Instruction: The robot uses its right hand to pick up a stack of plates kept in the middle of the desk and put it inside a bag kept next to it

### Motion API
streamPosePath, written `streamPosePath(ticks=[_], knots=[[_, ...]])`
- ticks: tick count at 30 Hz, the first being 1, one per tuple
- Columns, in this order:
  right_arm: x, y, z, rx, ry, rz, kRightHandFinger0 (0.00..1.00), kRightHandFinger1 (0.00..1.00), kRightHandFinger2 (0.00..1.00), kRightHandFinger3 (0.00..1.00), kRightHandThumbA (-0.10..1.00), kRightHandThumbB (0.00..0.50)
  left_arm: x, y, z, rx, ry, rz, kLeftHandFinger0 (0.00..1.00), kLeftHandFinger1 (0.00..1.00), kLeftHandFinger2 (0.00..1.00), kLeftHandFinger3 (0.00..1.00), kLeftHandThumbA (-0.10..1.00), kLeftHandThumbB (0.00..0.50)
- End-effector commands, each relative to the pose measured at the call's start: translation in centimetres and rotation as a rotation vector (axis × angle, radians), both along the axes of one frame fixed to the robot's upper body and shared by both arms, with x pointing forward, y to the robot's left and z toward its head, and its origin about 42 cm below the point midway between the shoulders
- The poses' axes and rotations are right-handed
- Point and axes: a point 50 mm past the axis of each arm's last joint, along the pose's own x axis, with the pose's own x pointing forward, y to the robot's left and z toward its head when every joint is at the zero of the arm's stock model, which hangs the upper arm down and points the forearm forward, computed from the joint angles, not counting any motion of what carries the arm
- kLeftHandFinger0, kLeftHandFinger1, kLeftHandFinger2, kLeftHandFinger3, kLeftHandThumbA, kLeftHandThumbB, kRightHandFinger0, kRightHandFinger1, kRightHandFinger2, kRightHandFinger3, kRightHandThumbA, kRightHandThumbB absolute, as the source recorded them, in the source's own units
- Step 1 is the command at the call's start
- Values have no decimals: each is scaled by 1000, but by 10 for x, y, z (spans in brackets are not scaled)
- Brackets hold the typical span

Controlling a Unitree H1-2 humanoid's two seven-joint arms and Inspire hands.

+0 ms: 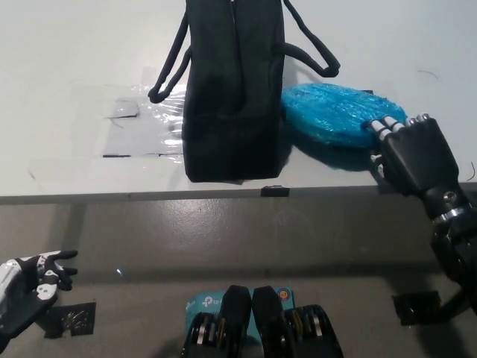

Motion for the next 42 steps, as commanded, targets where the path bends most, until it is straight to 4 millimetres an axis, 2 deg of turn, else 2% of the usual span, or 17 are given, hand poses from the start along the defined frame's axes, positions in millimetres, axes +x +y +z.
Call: streamPosePath(ticks=[1, 2, 6, 8, 10, 11, 13, 15, 16, 20, 21, 22, 26, 30, 33, 35, 42], knots=[[4, -6, 23, 125, -43, -45, 0, 16, 295, 146, -100, 152, -1, 4, 10, 34, -44, -29, 604, 661, 743, 852, -100, 380], [3, -6, 23, 132, -46, -41, 0, 13, 294, 207, -100, 197, -1, 4, 10, 27, -45, -32, 612, 668, 747, 852, -100, 376], [-1, -8, 17, 169, -23, -45, 0, 0, 249, 115, -100, 146, -5, 5, 8, 35, -40, -32, 613, 667, 745, 847, -100, 370], [-1, -7, 16, 212, -25, -29, 0, 0, 214, 15, -100, 262, -8, 7, 7, 34, -39, -24, 614, 667, 746, 848, -100, 369], [-1, -10, 19, 232, -35, -27, 0, 0, 334, 1, -100, 354, -8, 7, 7, 35, -39, -23, 625, 672, 743, 841, -100, 377], [0, -12, 22, 239, -38, -36, 0, 33, 409, 78, -100, 385, -9, 7, 6, 33, -35, -15, 628, 673, 743, 838, -100, 378], [1, -14, 24, 307, -17, -46, 0, 100, 491, 246, -100, 365, -11, 8, 5, 27, -31, -10, 635, 681, 754, 839, -100, 376], [2, -15, 27, 394, 12, -52, 0, 144, 503, 386, -100, 296, -13, 8, 3, 31, -29, -4, 650, 693, 766, 843, -100, 378], [3, -16, 30, 429, 11, -54, 0, 141, 497, 396, -100, 314, -13, 9, 2, 23, -31, -1, 650, 691, 766, 841, -100, 380], [5, -20, 38, 626, 88, -127, 0, 115, 453, 317, -100, 252, -16, 9, 0, 21, -30, 9, 643, 684, 763, 832, -100, 391], [5, -20, 39, 651, 104, -137, 0, 110, 432, 274, -100, 254, -16, 10, 0, 21, -29, 10, 642, 684, 765, 831, -100, 393], [3, -22, 45, 806, 110, -128, 0, 55, 351, 175, -100, 313, -17, 10, 0, 24, -24, 17, 643, 687, 766, 833, -100, 394], [2, -28, 54, 929, 131, -131, 0, 0, 120, 1, -100, 313, -17, 11, -1, 20, -19, 25, 641, 690, 767, 843, -100, 395], [3, -39, 64, 1103, 147, -158, 0, 33, 207, 19, -100, 287, -17, 12, 0, 36, -25, 23, 643, 685, 760, 843, -100, 408], [3, -42, 70, 1180, 158, -161, 0, 85, 319, 4, -100, 301, -18, 11, 0, 33, -27, 24, 620, 666, 744, 830, -100, 407], [3, -42, 79, 1277, 173, -125, 0, 8, 271, 0, -100, 300, -17, 10, 1, 35, -22, 25, 628, 674, 744, 832, -100, 405], [7, -39, 103, 1370, 209, -67, 0, 0, 238, 38, -100, 299, -14, 9, 1, 32, -34, 24, 644, 681, 753, 832, -100, 408]])
